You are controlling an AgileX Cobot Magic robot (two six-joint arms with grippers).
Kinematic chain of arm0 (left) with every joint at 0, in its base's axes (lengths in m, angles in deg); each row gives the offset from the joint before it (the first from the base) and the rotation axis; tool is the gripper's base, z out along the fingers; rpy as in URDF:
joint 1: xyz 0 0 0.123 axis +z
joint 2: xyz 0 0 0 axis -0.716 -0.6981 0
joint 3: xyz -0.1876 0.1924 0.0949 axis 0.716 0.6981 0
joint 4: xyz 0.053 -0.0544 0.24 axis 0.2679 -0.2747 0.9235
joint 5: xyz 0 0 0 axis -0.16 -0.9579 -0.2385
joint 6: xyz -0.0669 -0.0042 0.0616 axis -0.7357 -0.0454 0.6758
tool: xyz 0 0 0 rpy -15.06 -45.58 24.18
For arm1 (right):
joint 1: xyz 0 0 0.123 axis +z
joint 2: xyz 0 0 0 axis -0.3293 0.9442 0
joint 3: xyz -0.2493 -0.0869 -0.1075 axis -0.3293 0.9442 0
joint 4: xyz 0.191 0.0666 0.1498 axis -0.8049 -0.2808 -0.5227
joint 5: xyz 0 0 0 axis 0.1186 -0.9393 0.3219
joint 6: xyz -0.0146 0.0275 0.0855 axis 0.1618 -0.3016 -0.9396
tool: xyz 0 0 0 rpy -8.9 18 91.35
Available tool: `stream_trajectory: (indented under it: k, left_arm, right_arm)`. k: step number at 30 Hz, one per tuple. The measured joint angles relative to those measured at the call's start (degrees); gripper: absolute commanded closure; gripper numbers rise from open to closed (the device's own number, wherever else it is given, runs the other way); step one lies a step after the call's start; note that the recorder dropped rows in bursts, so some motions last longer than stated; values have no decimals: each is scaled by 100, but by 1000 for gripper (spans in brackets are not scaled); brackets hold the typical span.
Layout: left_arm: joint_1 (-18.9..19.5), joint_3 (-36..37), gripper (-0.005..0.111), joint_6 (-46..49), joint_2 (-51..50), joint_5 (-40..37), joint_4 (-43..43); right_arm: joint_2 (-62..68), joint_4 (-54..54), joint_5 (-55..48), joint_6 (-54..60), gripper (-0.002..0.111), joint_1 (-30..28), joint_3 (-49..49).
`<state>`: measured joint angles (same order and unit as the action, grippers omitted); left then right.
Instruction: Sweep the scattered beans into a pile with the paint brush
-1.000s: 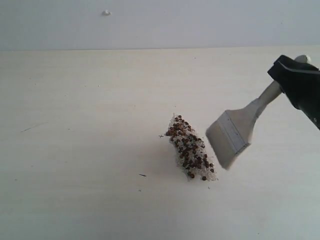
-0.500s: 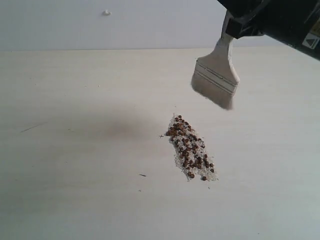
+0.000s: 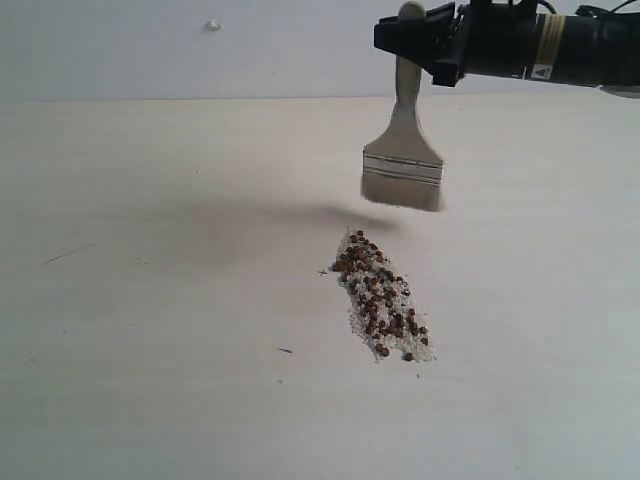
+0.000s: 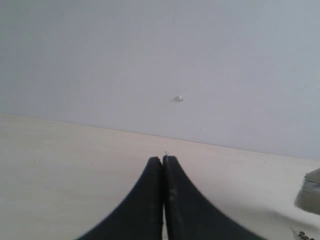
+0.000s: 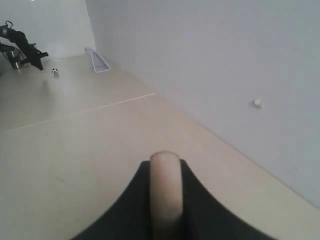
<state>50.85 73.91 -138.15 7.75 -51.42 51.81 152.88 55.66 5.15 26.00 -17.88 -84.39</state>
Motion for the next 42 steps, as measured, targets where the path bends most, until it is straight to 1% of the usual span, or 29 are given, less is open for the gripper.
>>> stream_trajectory:
  k: [1, 3, 6, 8, 12, 20, 34, 38, 42]
  left_arm:
    - [0, 0, 107, 0, 0, 0, 0]
    - [0, 0, 107, 0, 0, 0, 0]
    - [0, 0, 107, 0, 0, 0, 0]
    - [0, 0, 107, 0, 0, 0, 0]
    - [0, 0, 107, 0, 0, 0, 0]
    - [0, 0, 107, 0, 0, 0, 0]
    - [0, 0, 107, 0, 0, 0, 0]
    - [0, 0, 107, 0, 0, 0, 0]
    - [0, 0, 107, 0, 0, 0, 0]
  right_arm:
    - [323, 130, 0, -266, 108, 0, -495]
    - [688, 186, 13, -602, 108, 12, -1142]
    - [1058, 316, 18, -948, 108, 108, -1710]
    - [1312, 507, 18, -1076, 108, 317, -2003]
    - [1405, 739, 94, -1196, 108, 590, -2077]
    - [1405, 1600, 140, -2491, 108, 590, -2103]
    - [1405, 2144, 128, -4142, 108, 590, -2103]
    - [1405, 2199, 128, -4292, 108, 590, -2103]
    - [1405, 2203, 128, -4035, 108, 590, -2103]
